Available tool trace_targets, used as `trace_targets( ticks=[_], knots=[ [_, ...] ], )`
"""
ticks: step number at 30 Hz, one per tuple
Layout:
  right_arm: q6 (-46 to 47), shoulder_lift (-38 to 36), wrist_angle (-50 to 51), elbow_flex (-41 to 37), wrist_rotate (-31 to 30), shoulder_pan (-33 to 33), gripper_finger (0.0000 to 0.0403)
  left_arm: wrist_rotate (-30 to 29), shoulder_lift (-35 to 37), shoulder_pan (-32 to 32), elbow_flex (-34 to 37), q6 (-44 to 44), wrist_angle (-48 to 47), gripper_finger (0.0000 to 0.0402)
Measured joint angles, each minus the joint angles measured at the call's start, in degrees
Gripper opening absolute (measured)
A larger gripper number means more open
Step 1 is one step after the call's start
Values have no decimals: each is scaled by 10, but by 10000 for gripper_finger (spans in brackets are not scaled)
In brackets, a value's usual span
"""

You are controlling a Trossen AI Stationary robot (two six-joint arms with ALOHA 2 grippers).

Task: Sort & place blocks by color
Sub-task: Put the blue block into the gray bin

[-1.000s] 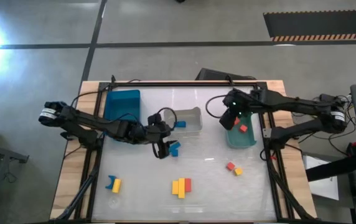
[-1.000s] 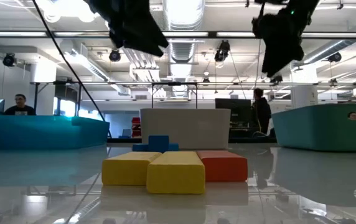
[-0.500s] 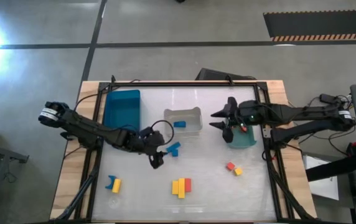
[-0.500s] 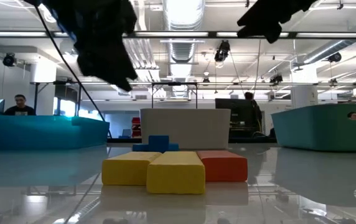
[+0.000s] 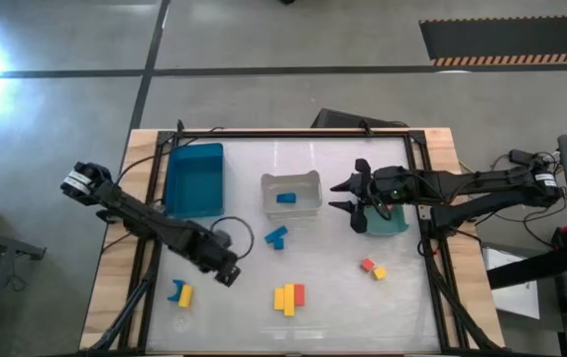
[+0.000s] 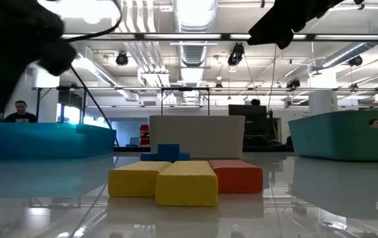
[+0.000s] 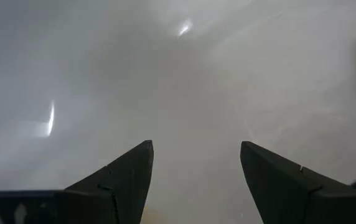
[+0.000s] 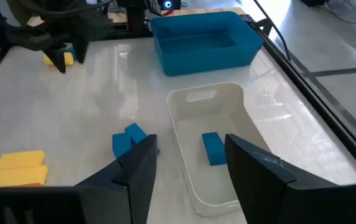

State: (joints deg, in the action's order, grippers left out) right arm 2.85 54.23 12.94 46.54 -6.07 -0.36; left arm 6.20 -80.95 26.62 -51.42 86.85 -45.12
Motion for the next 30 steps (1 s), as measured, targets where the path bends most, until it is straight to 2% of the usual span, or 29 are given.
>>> trace_targets(
  ticks=[6,13,17,23,30],
  knots=[
    [-3,2,0,-2,0,0,178,87,0,84,6,171,-57,226],
    [-6,3,-1,-7,0,0,178,113,1,153,9,281,-71,226],
    [-5,3,-2,-7,0,0,178,111,1,166,11,294,-76,226],
    [1,3,-2,-7,0,0,178,110,2,170,9,285,-136,226],
    [2,3,-2,-8,0,0,178,102,2,171,26,277,-136,226]
  ],
)
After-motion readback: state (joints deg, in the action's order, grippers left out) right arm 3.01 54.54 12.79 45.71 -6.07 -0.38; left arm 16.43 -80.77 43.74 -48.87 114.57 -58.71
